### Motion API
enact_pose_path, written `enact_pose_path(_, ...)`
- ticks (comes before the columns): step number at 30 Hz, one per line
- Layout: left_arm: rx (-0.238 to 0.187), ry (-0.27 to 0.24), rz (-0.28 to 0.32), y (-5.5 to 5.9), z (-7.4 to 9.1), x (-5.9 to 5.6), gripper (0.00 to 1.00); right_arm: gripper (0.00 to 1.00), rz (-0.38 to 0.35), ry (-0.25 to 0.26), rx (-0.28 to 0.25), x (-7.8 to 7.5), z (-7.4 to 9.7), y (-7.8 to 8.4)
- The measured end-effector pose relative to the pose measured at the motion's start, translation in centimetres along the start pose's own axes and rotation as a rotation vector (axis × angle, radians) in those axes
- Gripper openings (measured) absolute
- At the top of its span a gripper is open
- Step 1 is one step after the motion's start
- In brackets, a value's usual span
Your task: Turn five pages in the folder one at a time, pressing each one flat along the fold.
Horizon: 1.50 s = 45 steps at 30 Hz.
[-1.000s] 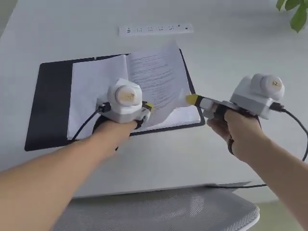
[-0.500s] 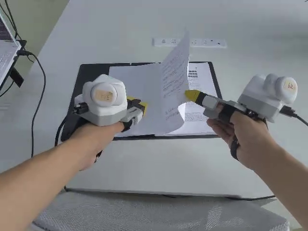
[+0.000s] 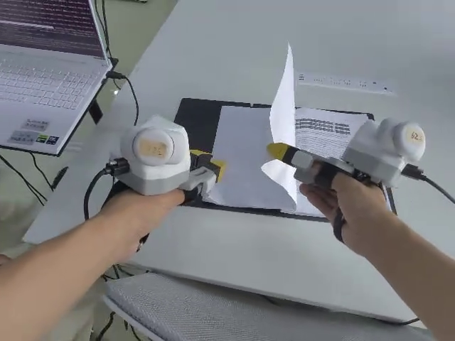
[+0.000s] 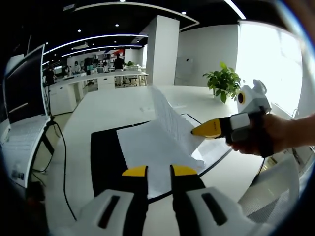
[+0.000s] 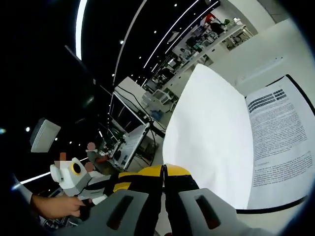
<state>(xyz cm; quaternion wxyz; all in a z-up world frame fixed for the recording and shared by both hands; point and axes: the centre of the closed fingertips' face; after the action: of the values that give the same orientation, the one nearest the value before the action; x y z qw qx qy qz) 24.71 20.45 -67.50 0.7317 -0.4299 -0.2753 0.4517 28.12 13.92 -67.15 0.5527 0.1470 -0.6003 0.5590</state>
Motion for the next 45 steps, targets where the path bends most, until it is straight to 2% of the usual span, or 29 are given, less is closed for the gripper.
enact_pose_path(7,0.014,-0.025,0.023,1.6,1.5,1.7,0.16,0.0,0.002,0.016,0.062,0.2,-2.9,2.4)
enact_pose_path(12,0.017,-0.045,0.052,2.6,2.5,2.9,0.16,0.0,-0.012,0.05,0.111,-0.8,-4.7,4.4)
enact_pose_path(18,0.044,-0.05,0.062,4.2,2.7,3.3,0.16,0.0,-0.013,0.113,0.179,-3.9,-7.3,6.2)
enact_pose_path(22,0.063,-0.053,0.068,5.2,2.3,3.8,0.16,0.0,-0.021,0.148,0.206,-5.7,-8.4,7.1)
enact_pose_path(28,0.077,-0.049,0.076,6.0,1.5,4.2,0.15,0.0,-0.032,0.182,0.238,-7.6,-9.4,8.3)
enact_pose_path(35,0.096,-0.047,0.075,6.7,0.5,4.4,0.15,0.01,-0.04,0.185,0.243,-8.3,-10.0,9.1)
enact_pose_path(38,0.103,-0.042,0.07,6.8,0.2,4.2,0.15,0.04,-0.05,0.178,0.239,-8.3,-9.9,9.0)
enact_pose_path(41,0.11,-0.037,0.065,6.9,-0.3,3.9,0.15,0.09,-0.091,0.152,0.219,-8.0,-9.6,8.5)
enact_pose_path(45,0.124,-0.023,0.059,7.2,-1.3,3.4,0.15,0.09,-0.104,0.116,0.192,-7.2,-8.6,7.2)
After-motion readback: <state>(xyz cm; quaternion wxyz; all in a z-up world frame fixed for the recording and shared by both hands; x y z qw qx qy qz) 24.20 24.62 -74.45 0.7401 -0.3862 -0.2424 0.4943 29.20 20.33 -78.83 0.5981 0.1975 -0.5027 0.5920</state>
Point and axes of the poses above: the centre of the closed fingertips' face, and the gripper's own axes: z roughly backward along the fingers, x roughly to its left, y roughly out of its underside, and after that the axes turned 8 degrees about -z, right-handed
